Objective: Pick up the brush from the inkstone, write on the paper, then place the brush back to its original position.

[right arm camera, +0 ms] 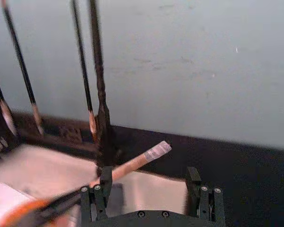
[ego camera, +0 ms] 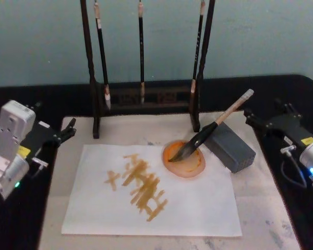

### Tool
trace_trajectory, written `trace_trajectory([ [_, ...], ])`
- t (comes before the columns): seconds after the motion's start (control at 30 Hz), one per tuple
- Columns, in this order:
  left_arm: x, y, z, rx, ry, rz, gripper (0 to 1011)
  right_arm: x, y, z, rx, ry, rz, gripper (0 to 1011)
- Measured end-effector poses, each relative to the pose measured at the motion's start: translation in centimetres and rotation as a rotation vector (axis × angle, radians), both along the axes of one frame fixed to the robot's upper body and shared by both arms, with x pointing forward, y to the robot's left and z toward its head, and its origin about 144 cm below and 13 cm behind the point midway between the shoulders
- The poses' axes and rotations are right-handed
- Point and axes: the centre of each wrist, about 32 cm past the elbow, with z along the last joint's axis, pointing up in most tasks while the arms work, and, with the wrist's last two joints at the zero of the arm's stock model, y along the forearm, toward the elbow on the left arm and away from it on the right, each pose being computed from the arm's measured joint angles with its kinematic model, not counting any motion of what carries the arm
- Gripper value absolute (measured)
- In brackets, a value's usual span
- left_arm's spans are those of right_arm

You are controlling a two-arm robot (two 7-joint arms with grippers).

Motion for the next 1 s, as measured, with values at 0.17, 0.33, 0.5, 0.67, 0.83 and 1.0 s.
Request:
trace_trajectory([
  [0.17,0.0,0.0,0.0,0.0,0.0,0.0,1010,0.3,-1.0,0.2,0.241,0.098,0.014,1000],
  [0.33,0.0,0.0,0.0,0.0,0.0,0.0,1010,0.7,-1.9,-0.1,0.502,0.209,0.017,1000],
  [0.5,0.0,0.0,0.0,0.0,0.0,0.0,1010,1.2,-2.6,-0.9,0.695,0.285,0.031,1000],
  [0.67,0.0,0.0,0.0,0.0,0.0,0.0,1009,2.0,-2.5,-1.9,0.85,0.336,0.046,1000],
  [0.83,0.0,0.0,0.0,0.0,0.0,0.0,1010,2.8,-2.3,-2.4,0.918,0.358,0.048,1000],
  [1.0,0.0,0.0,0.0,0.0,0.0,0.0,1010,4.5,-1.6,-2.9,0.949,0.387,0.048,1000],
])
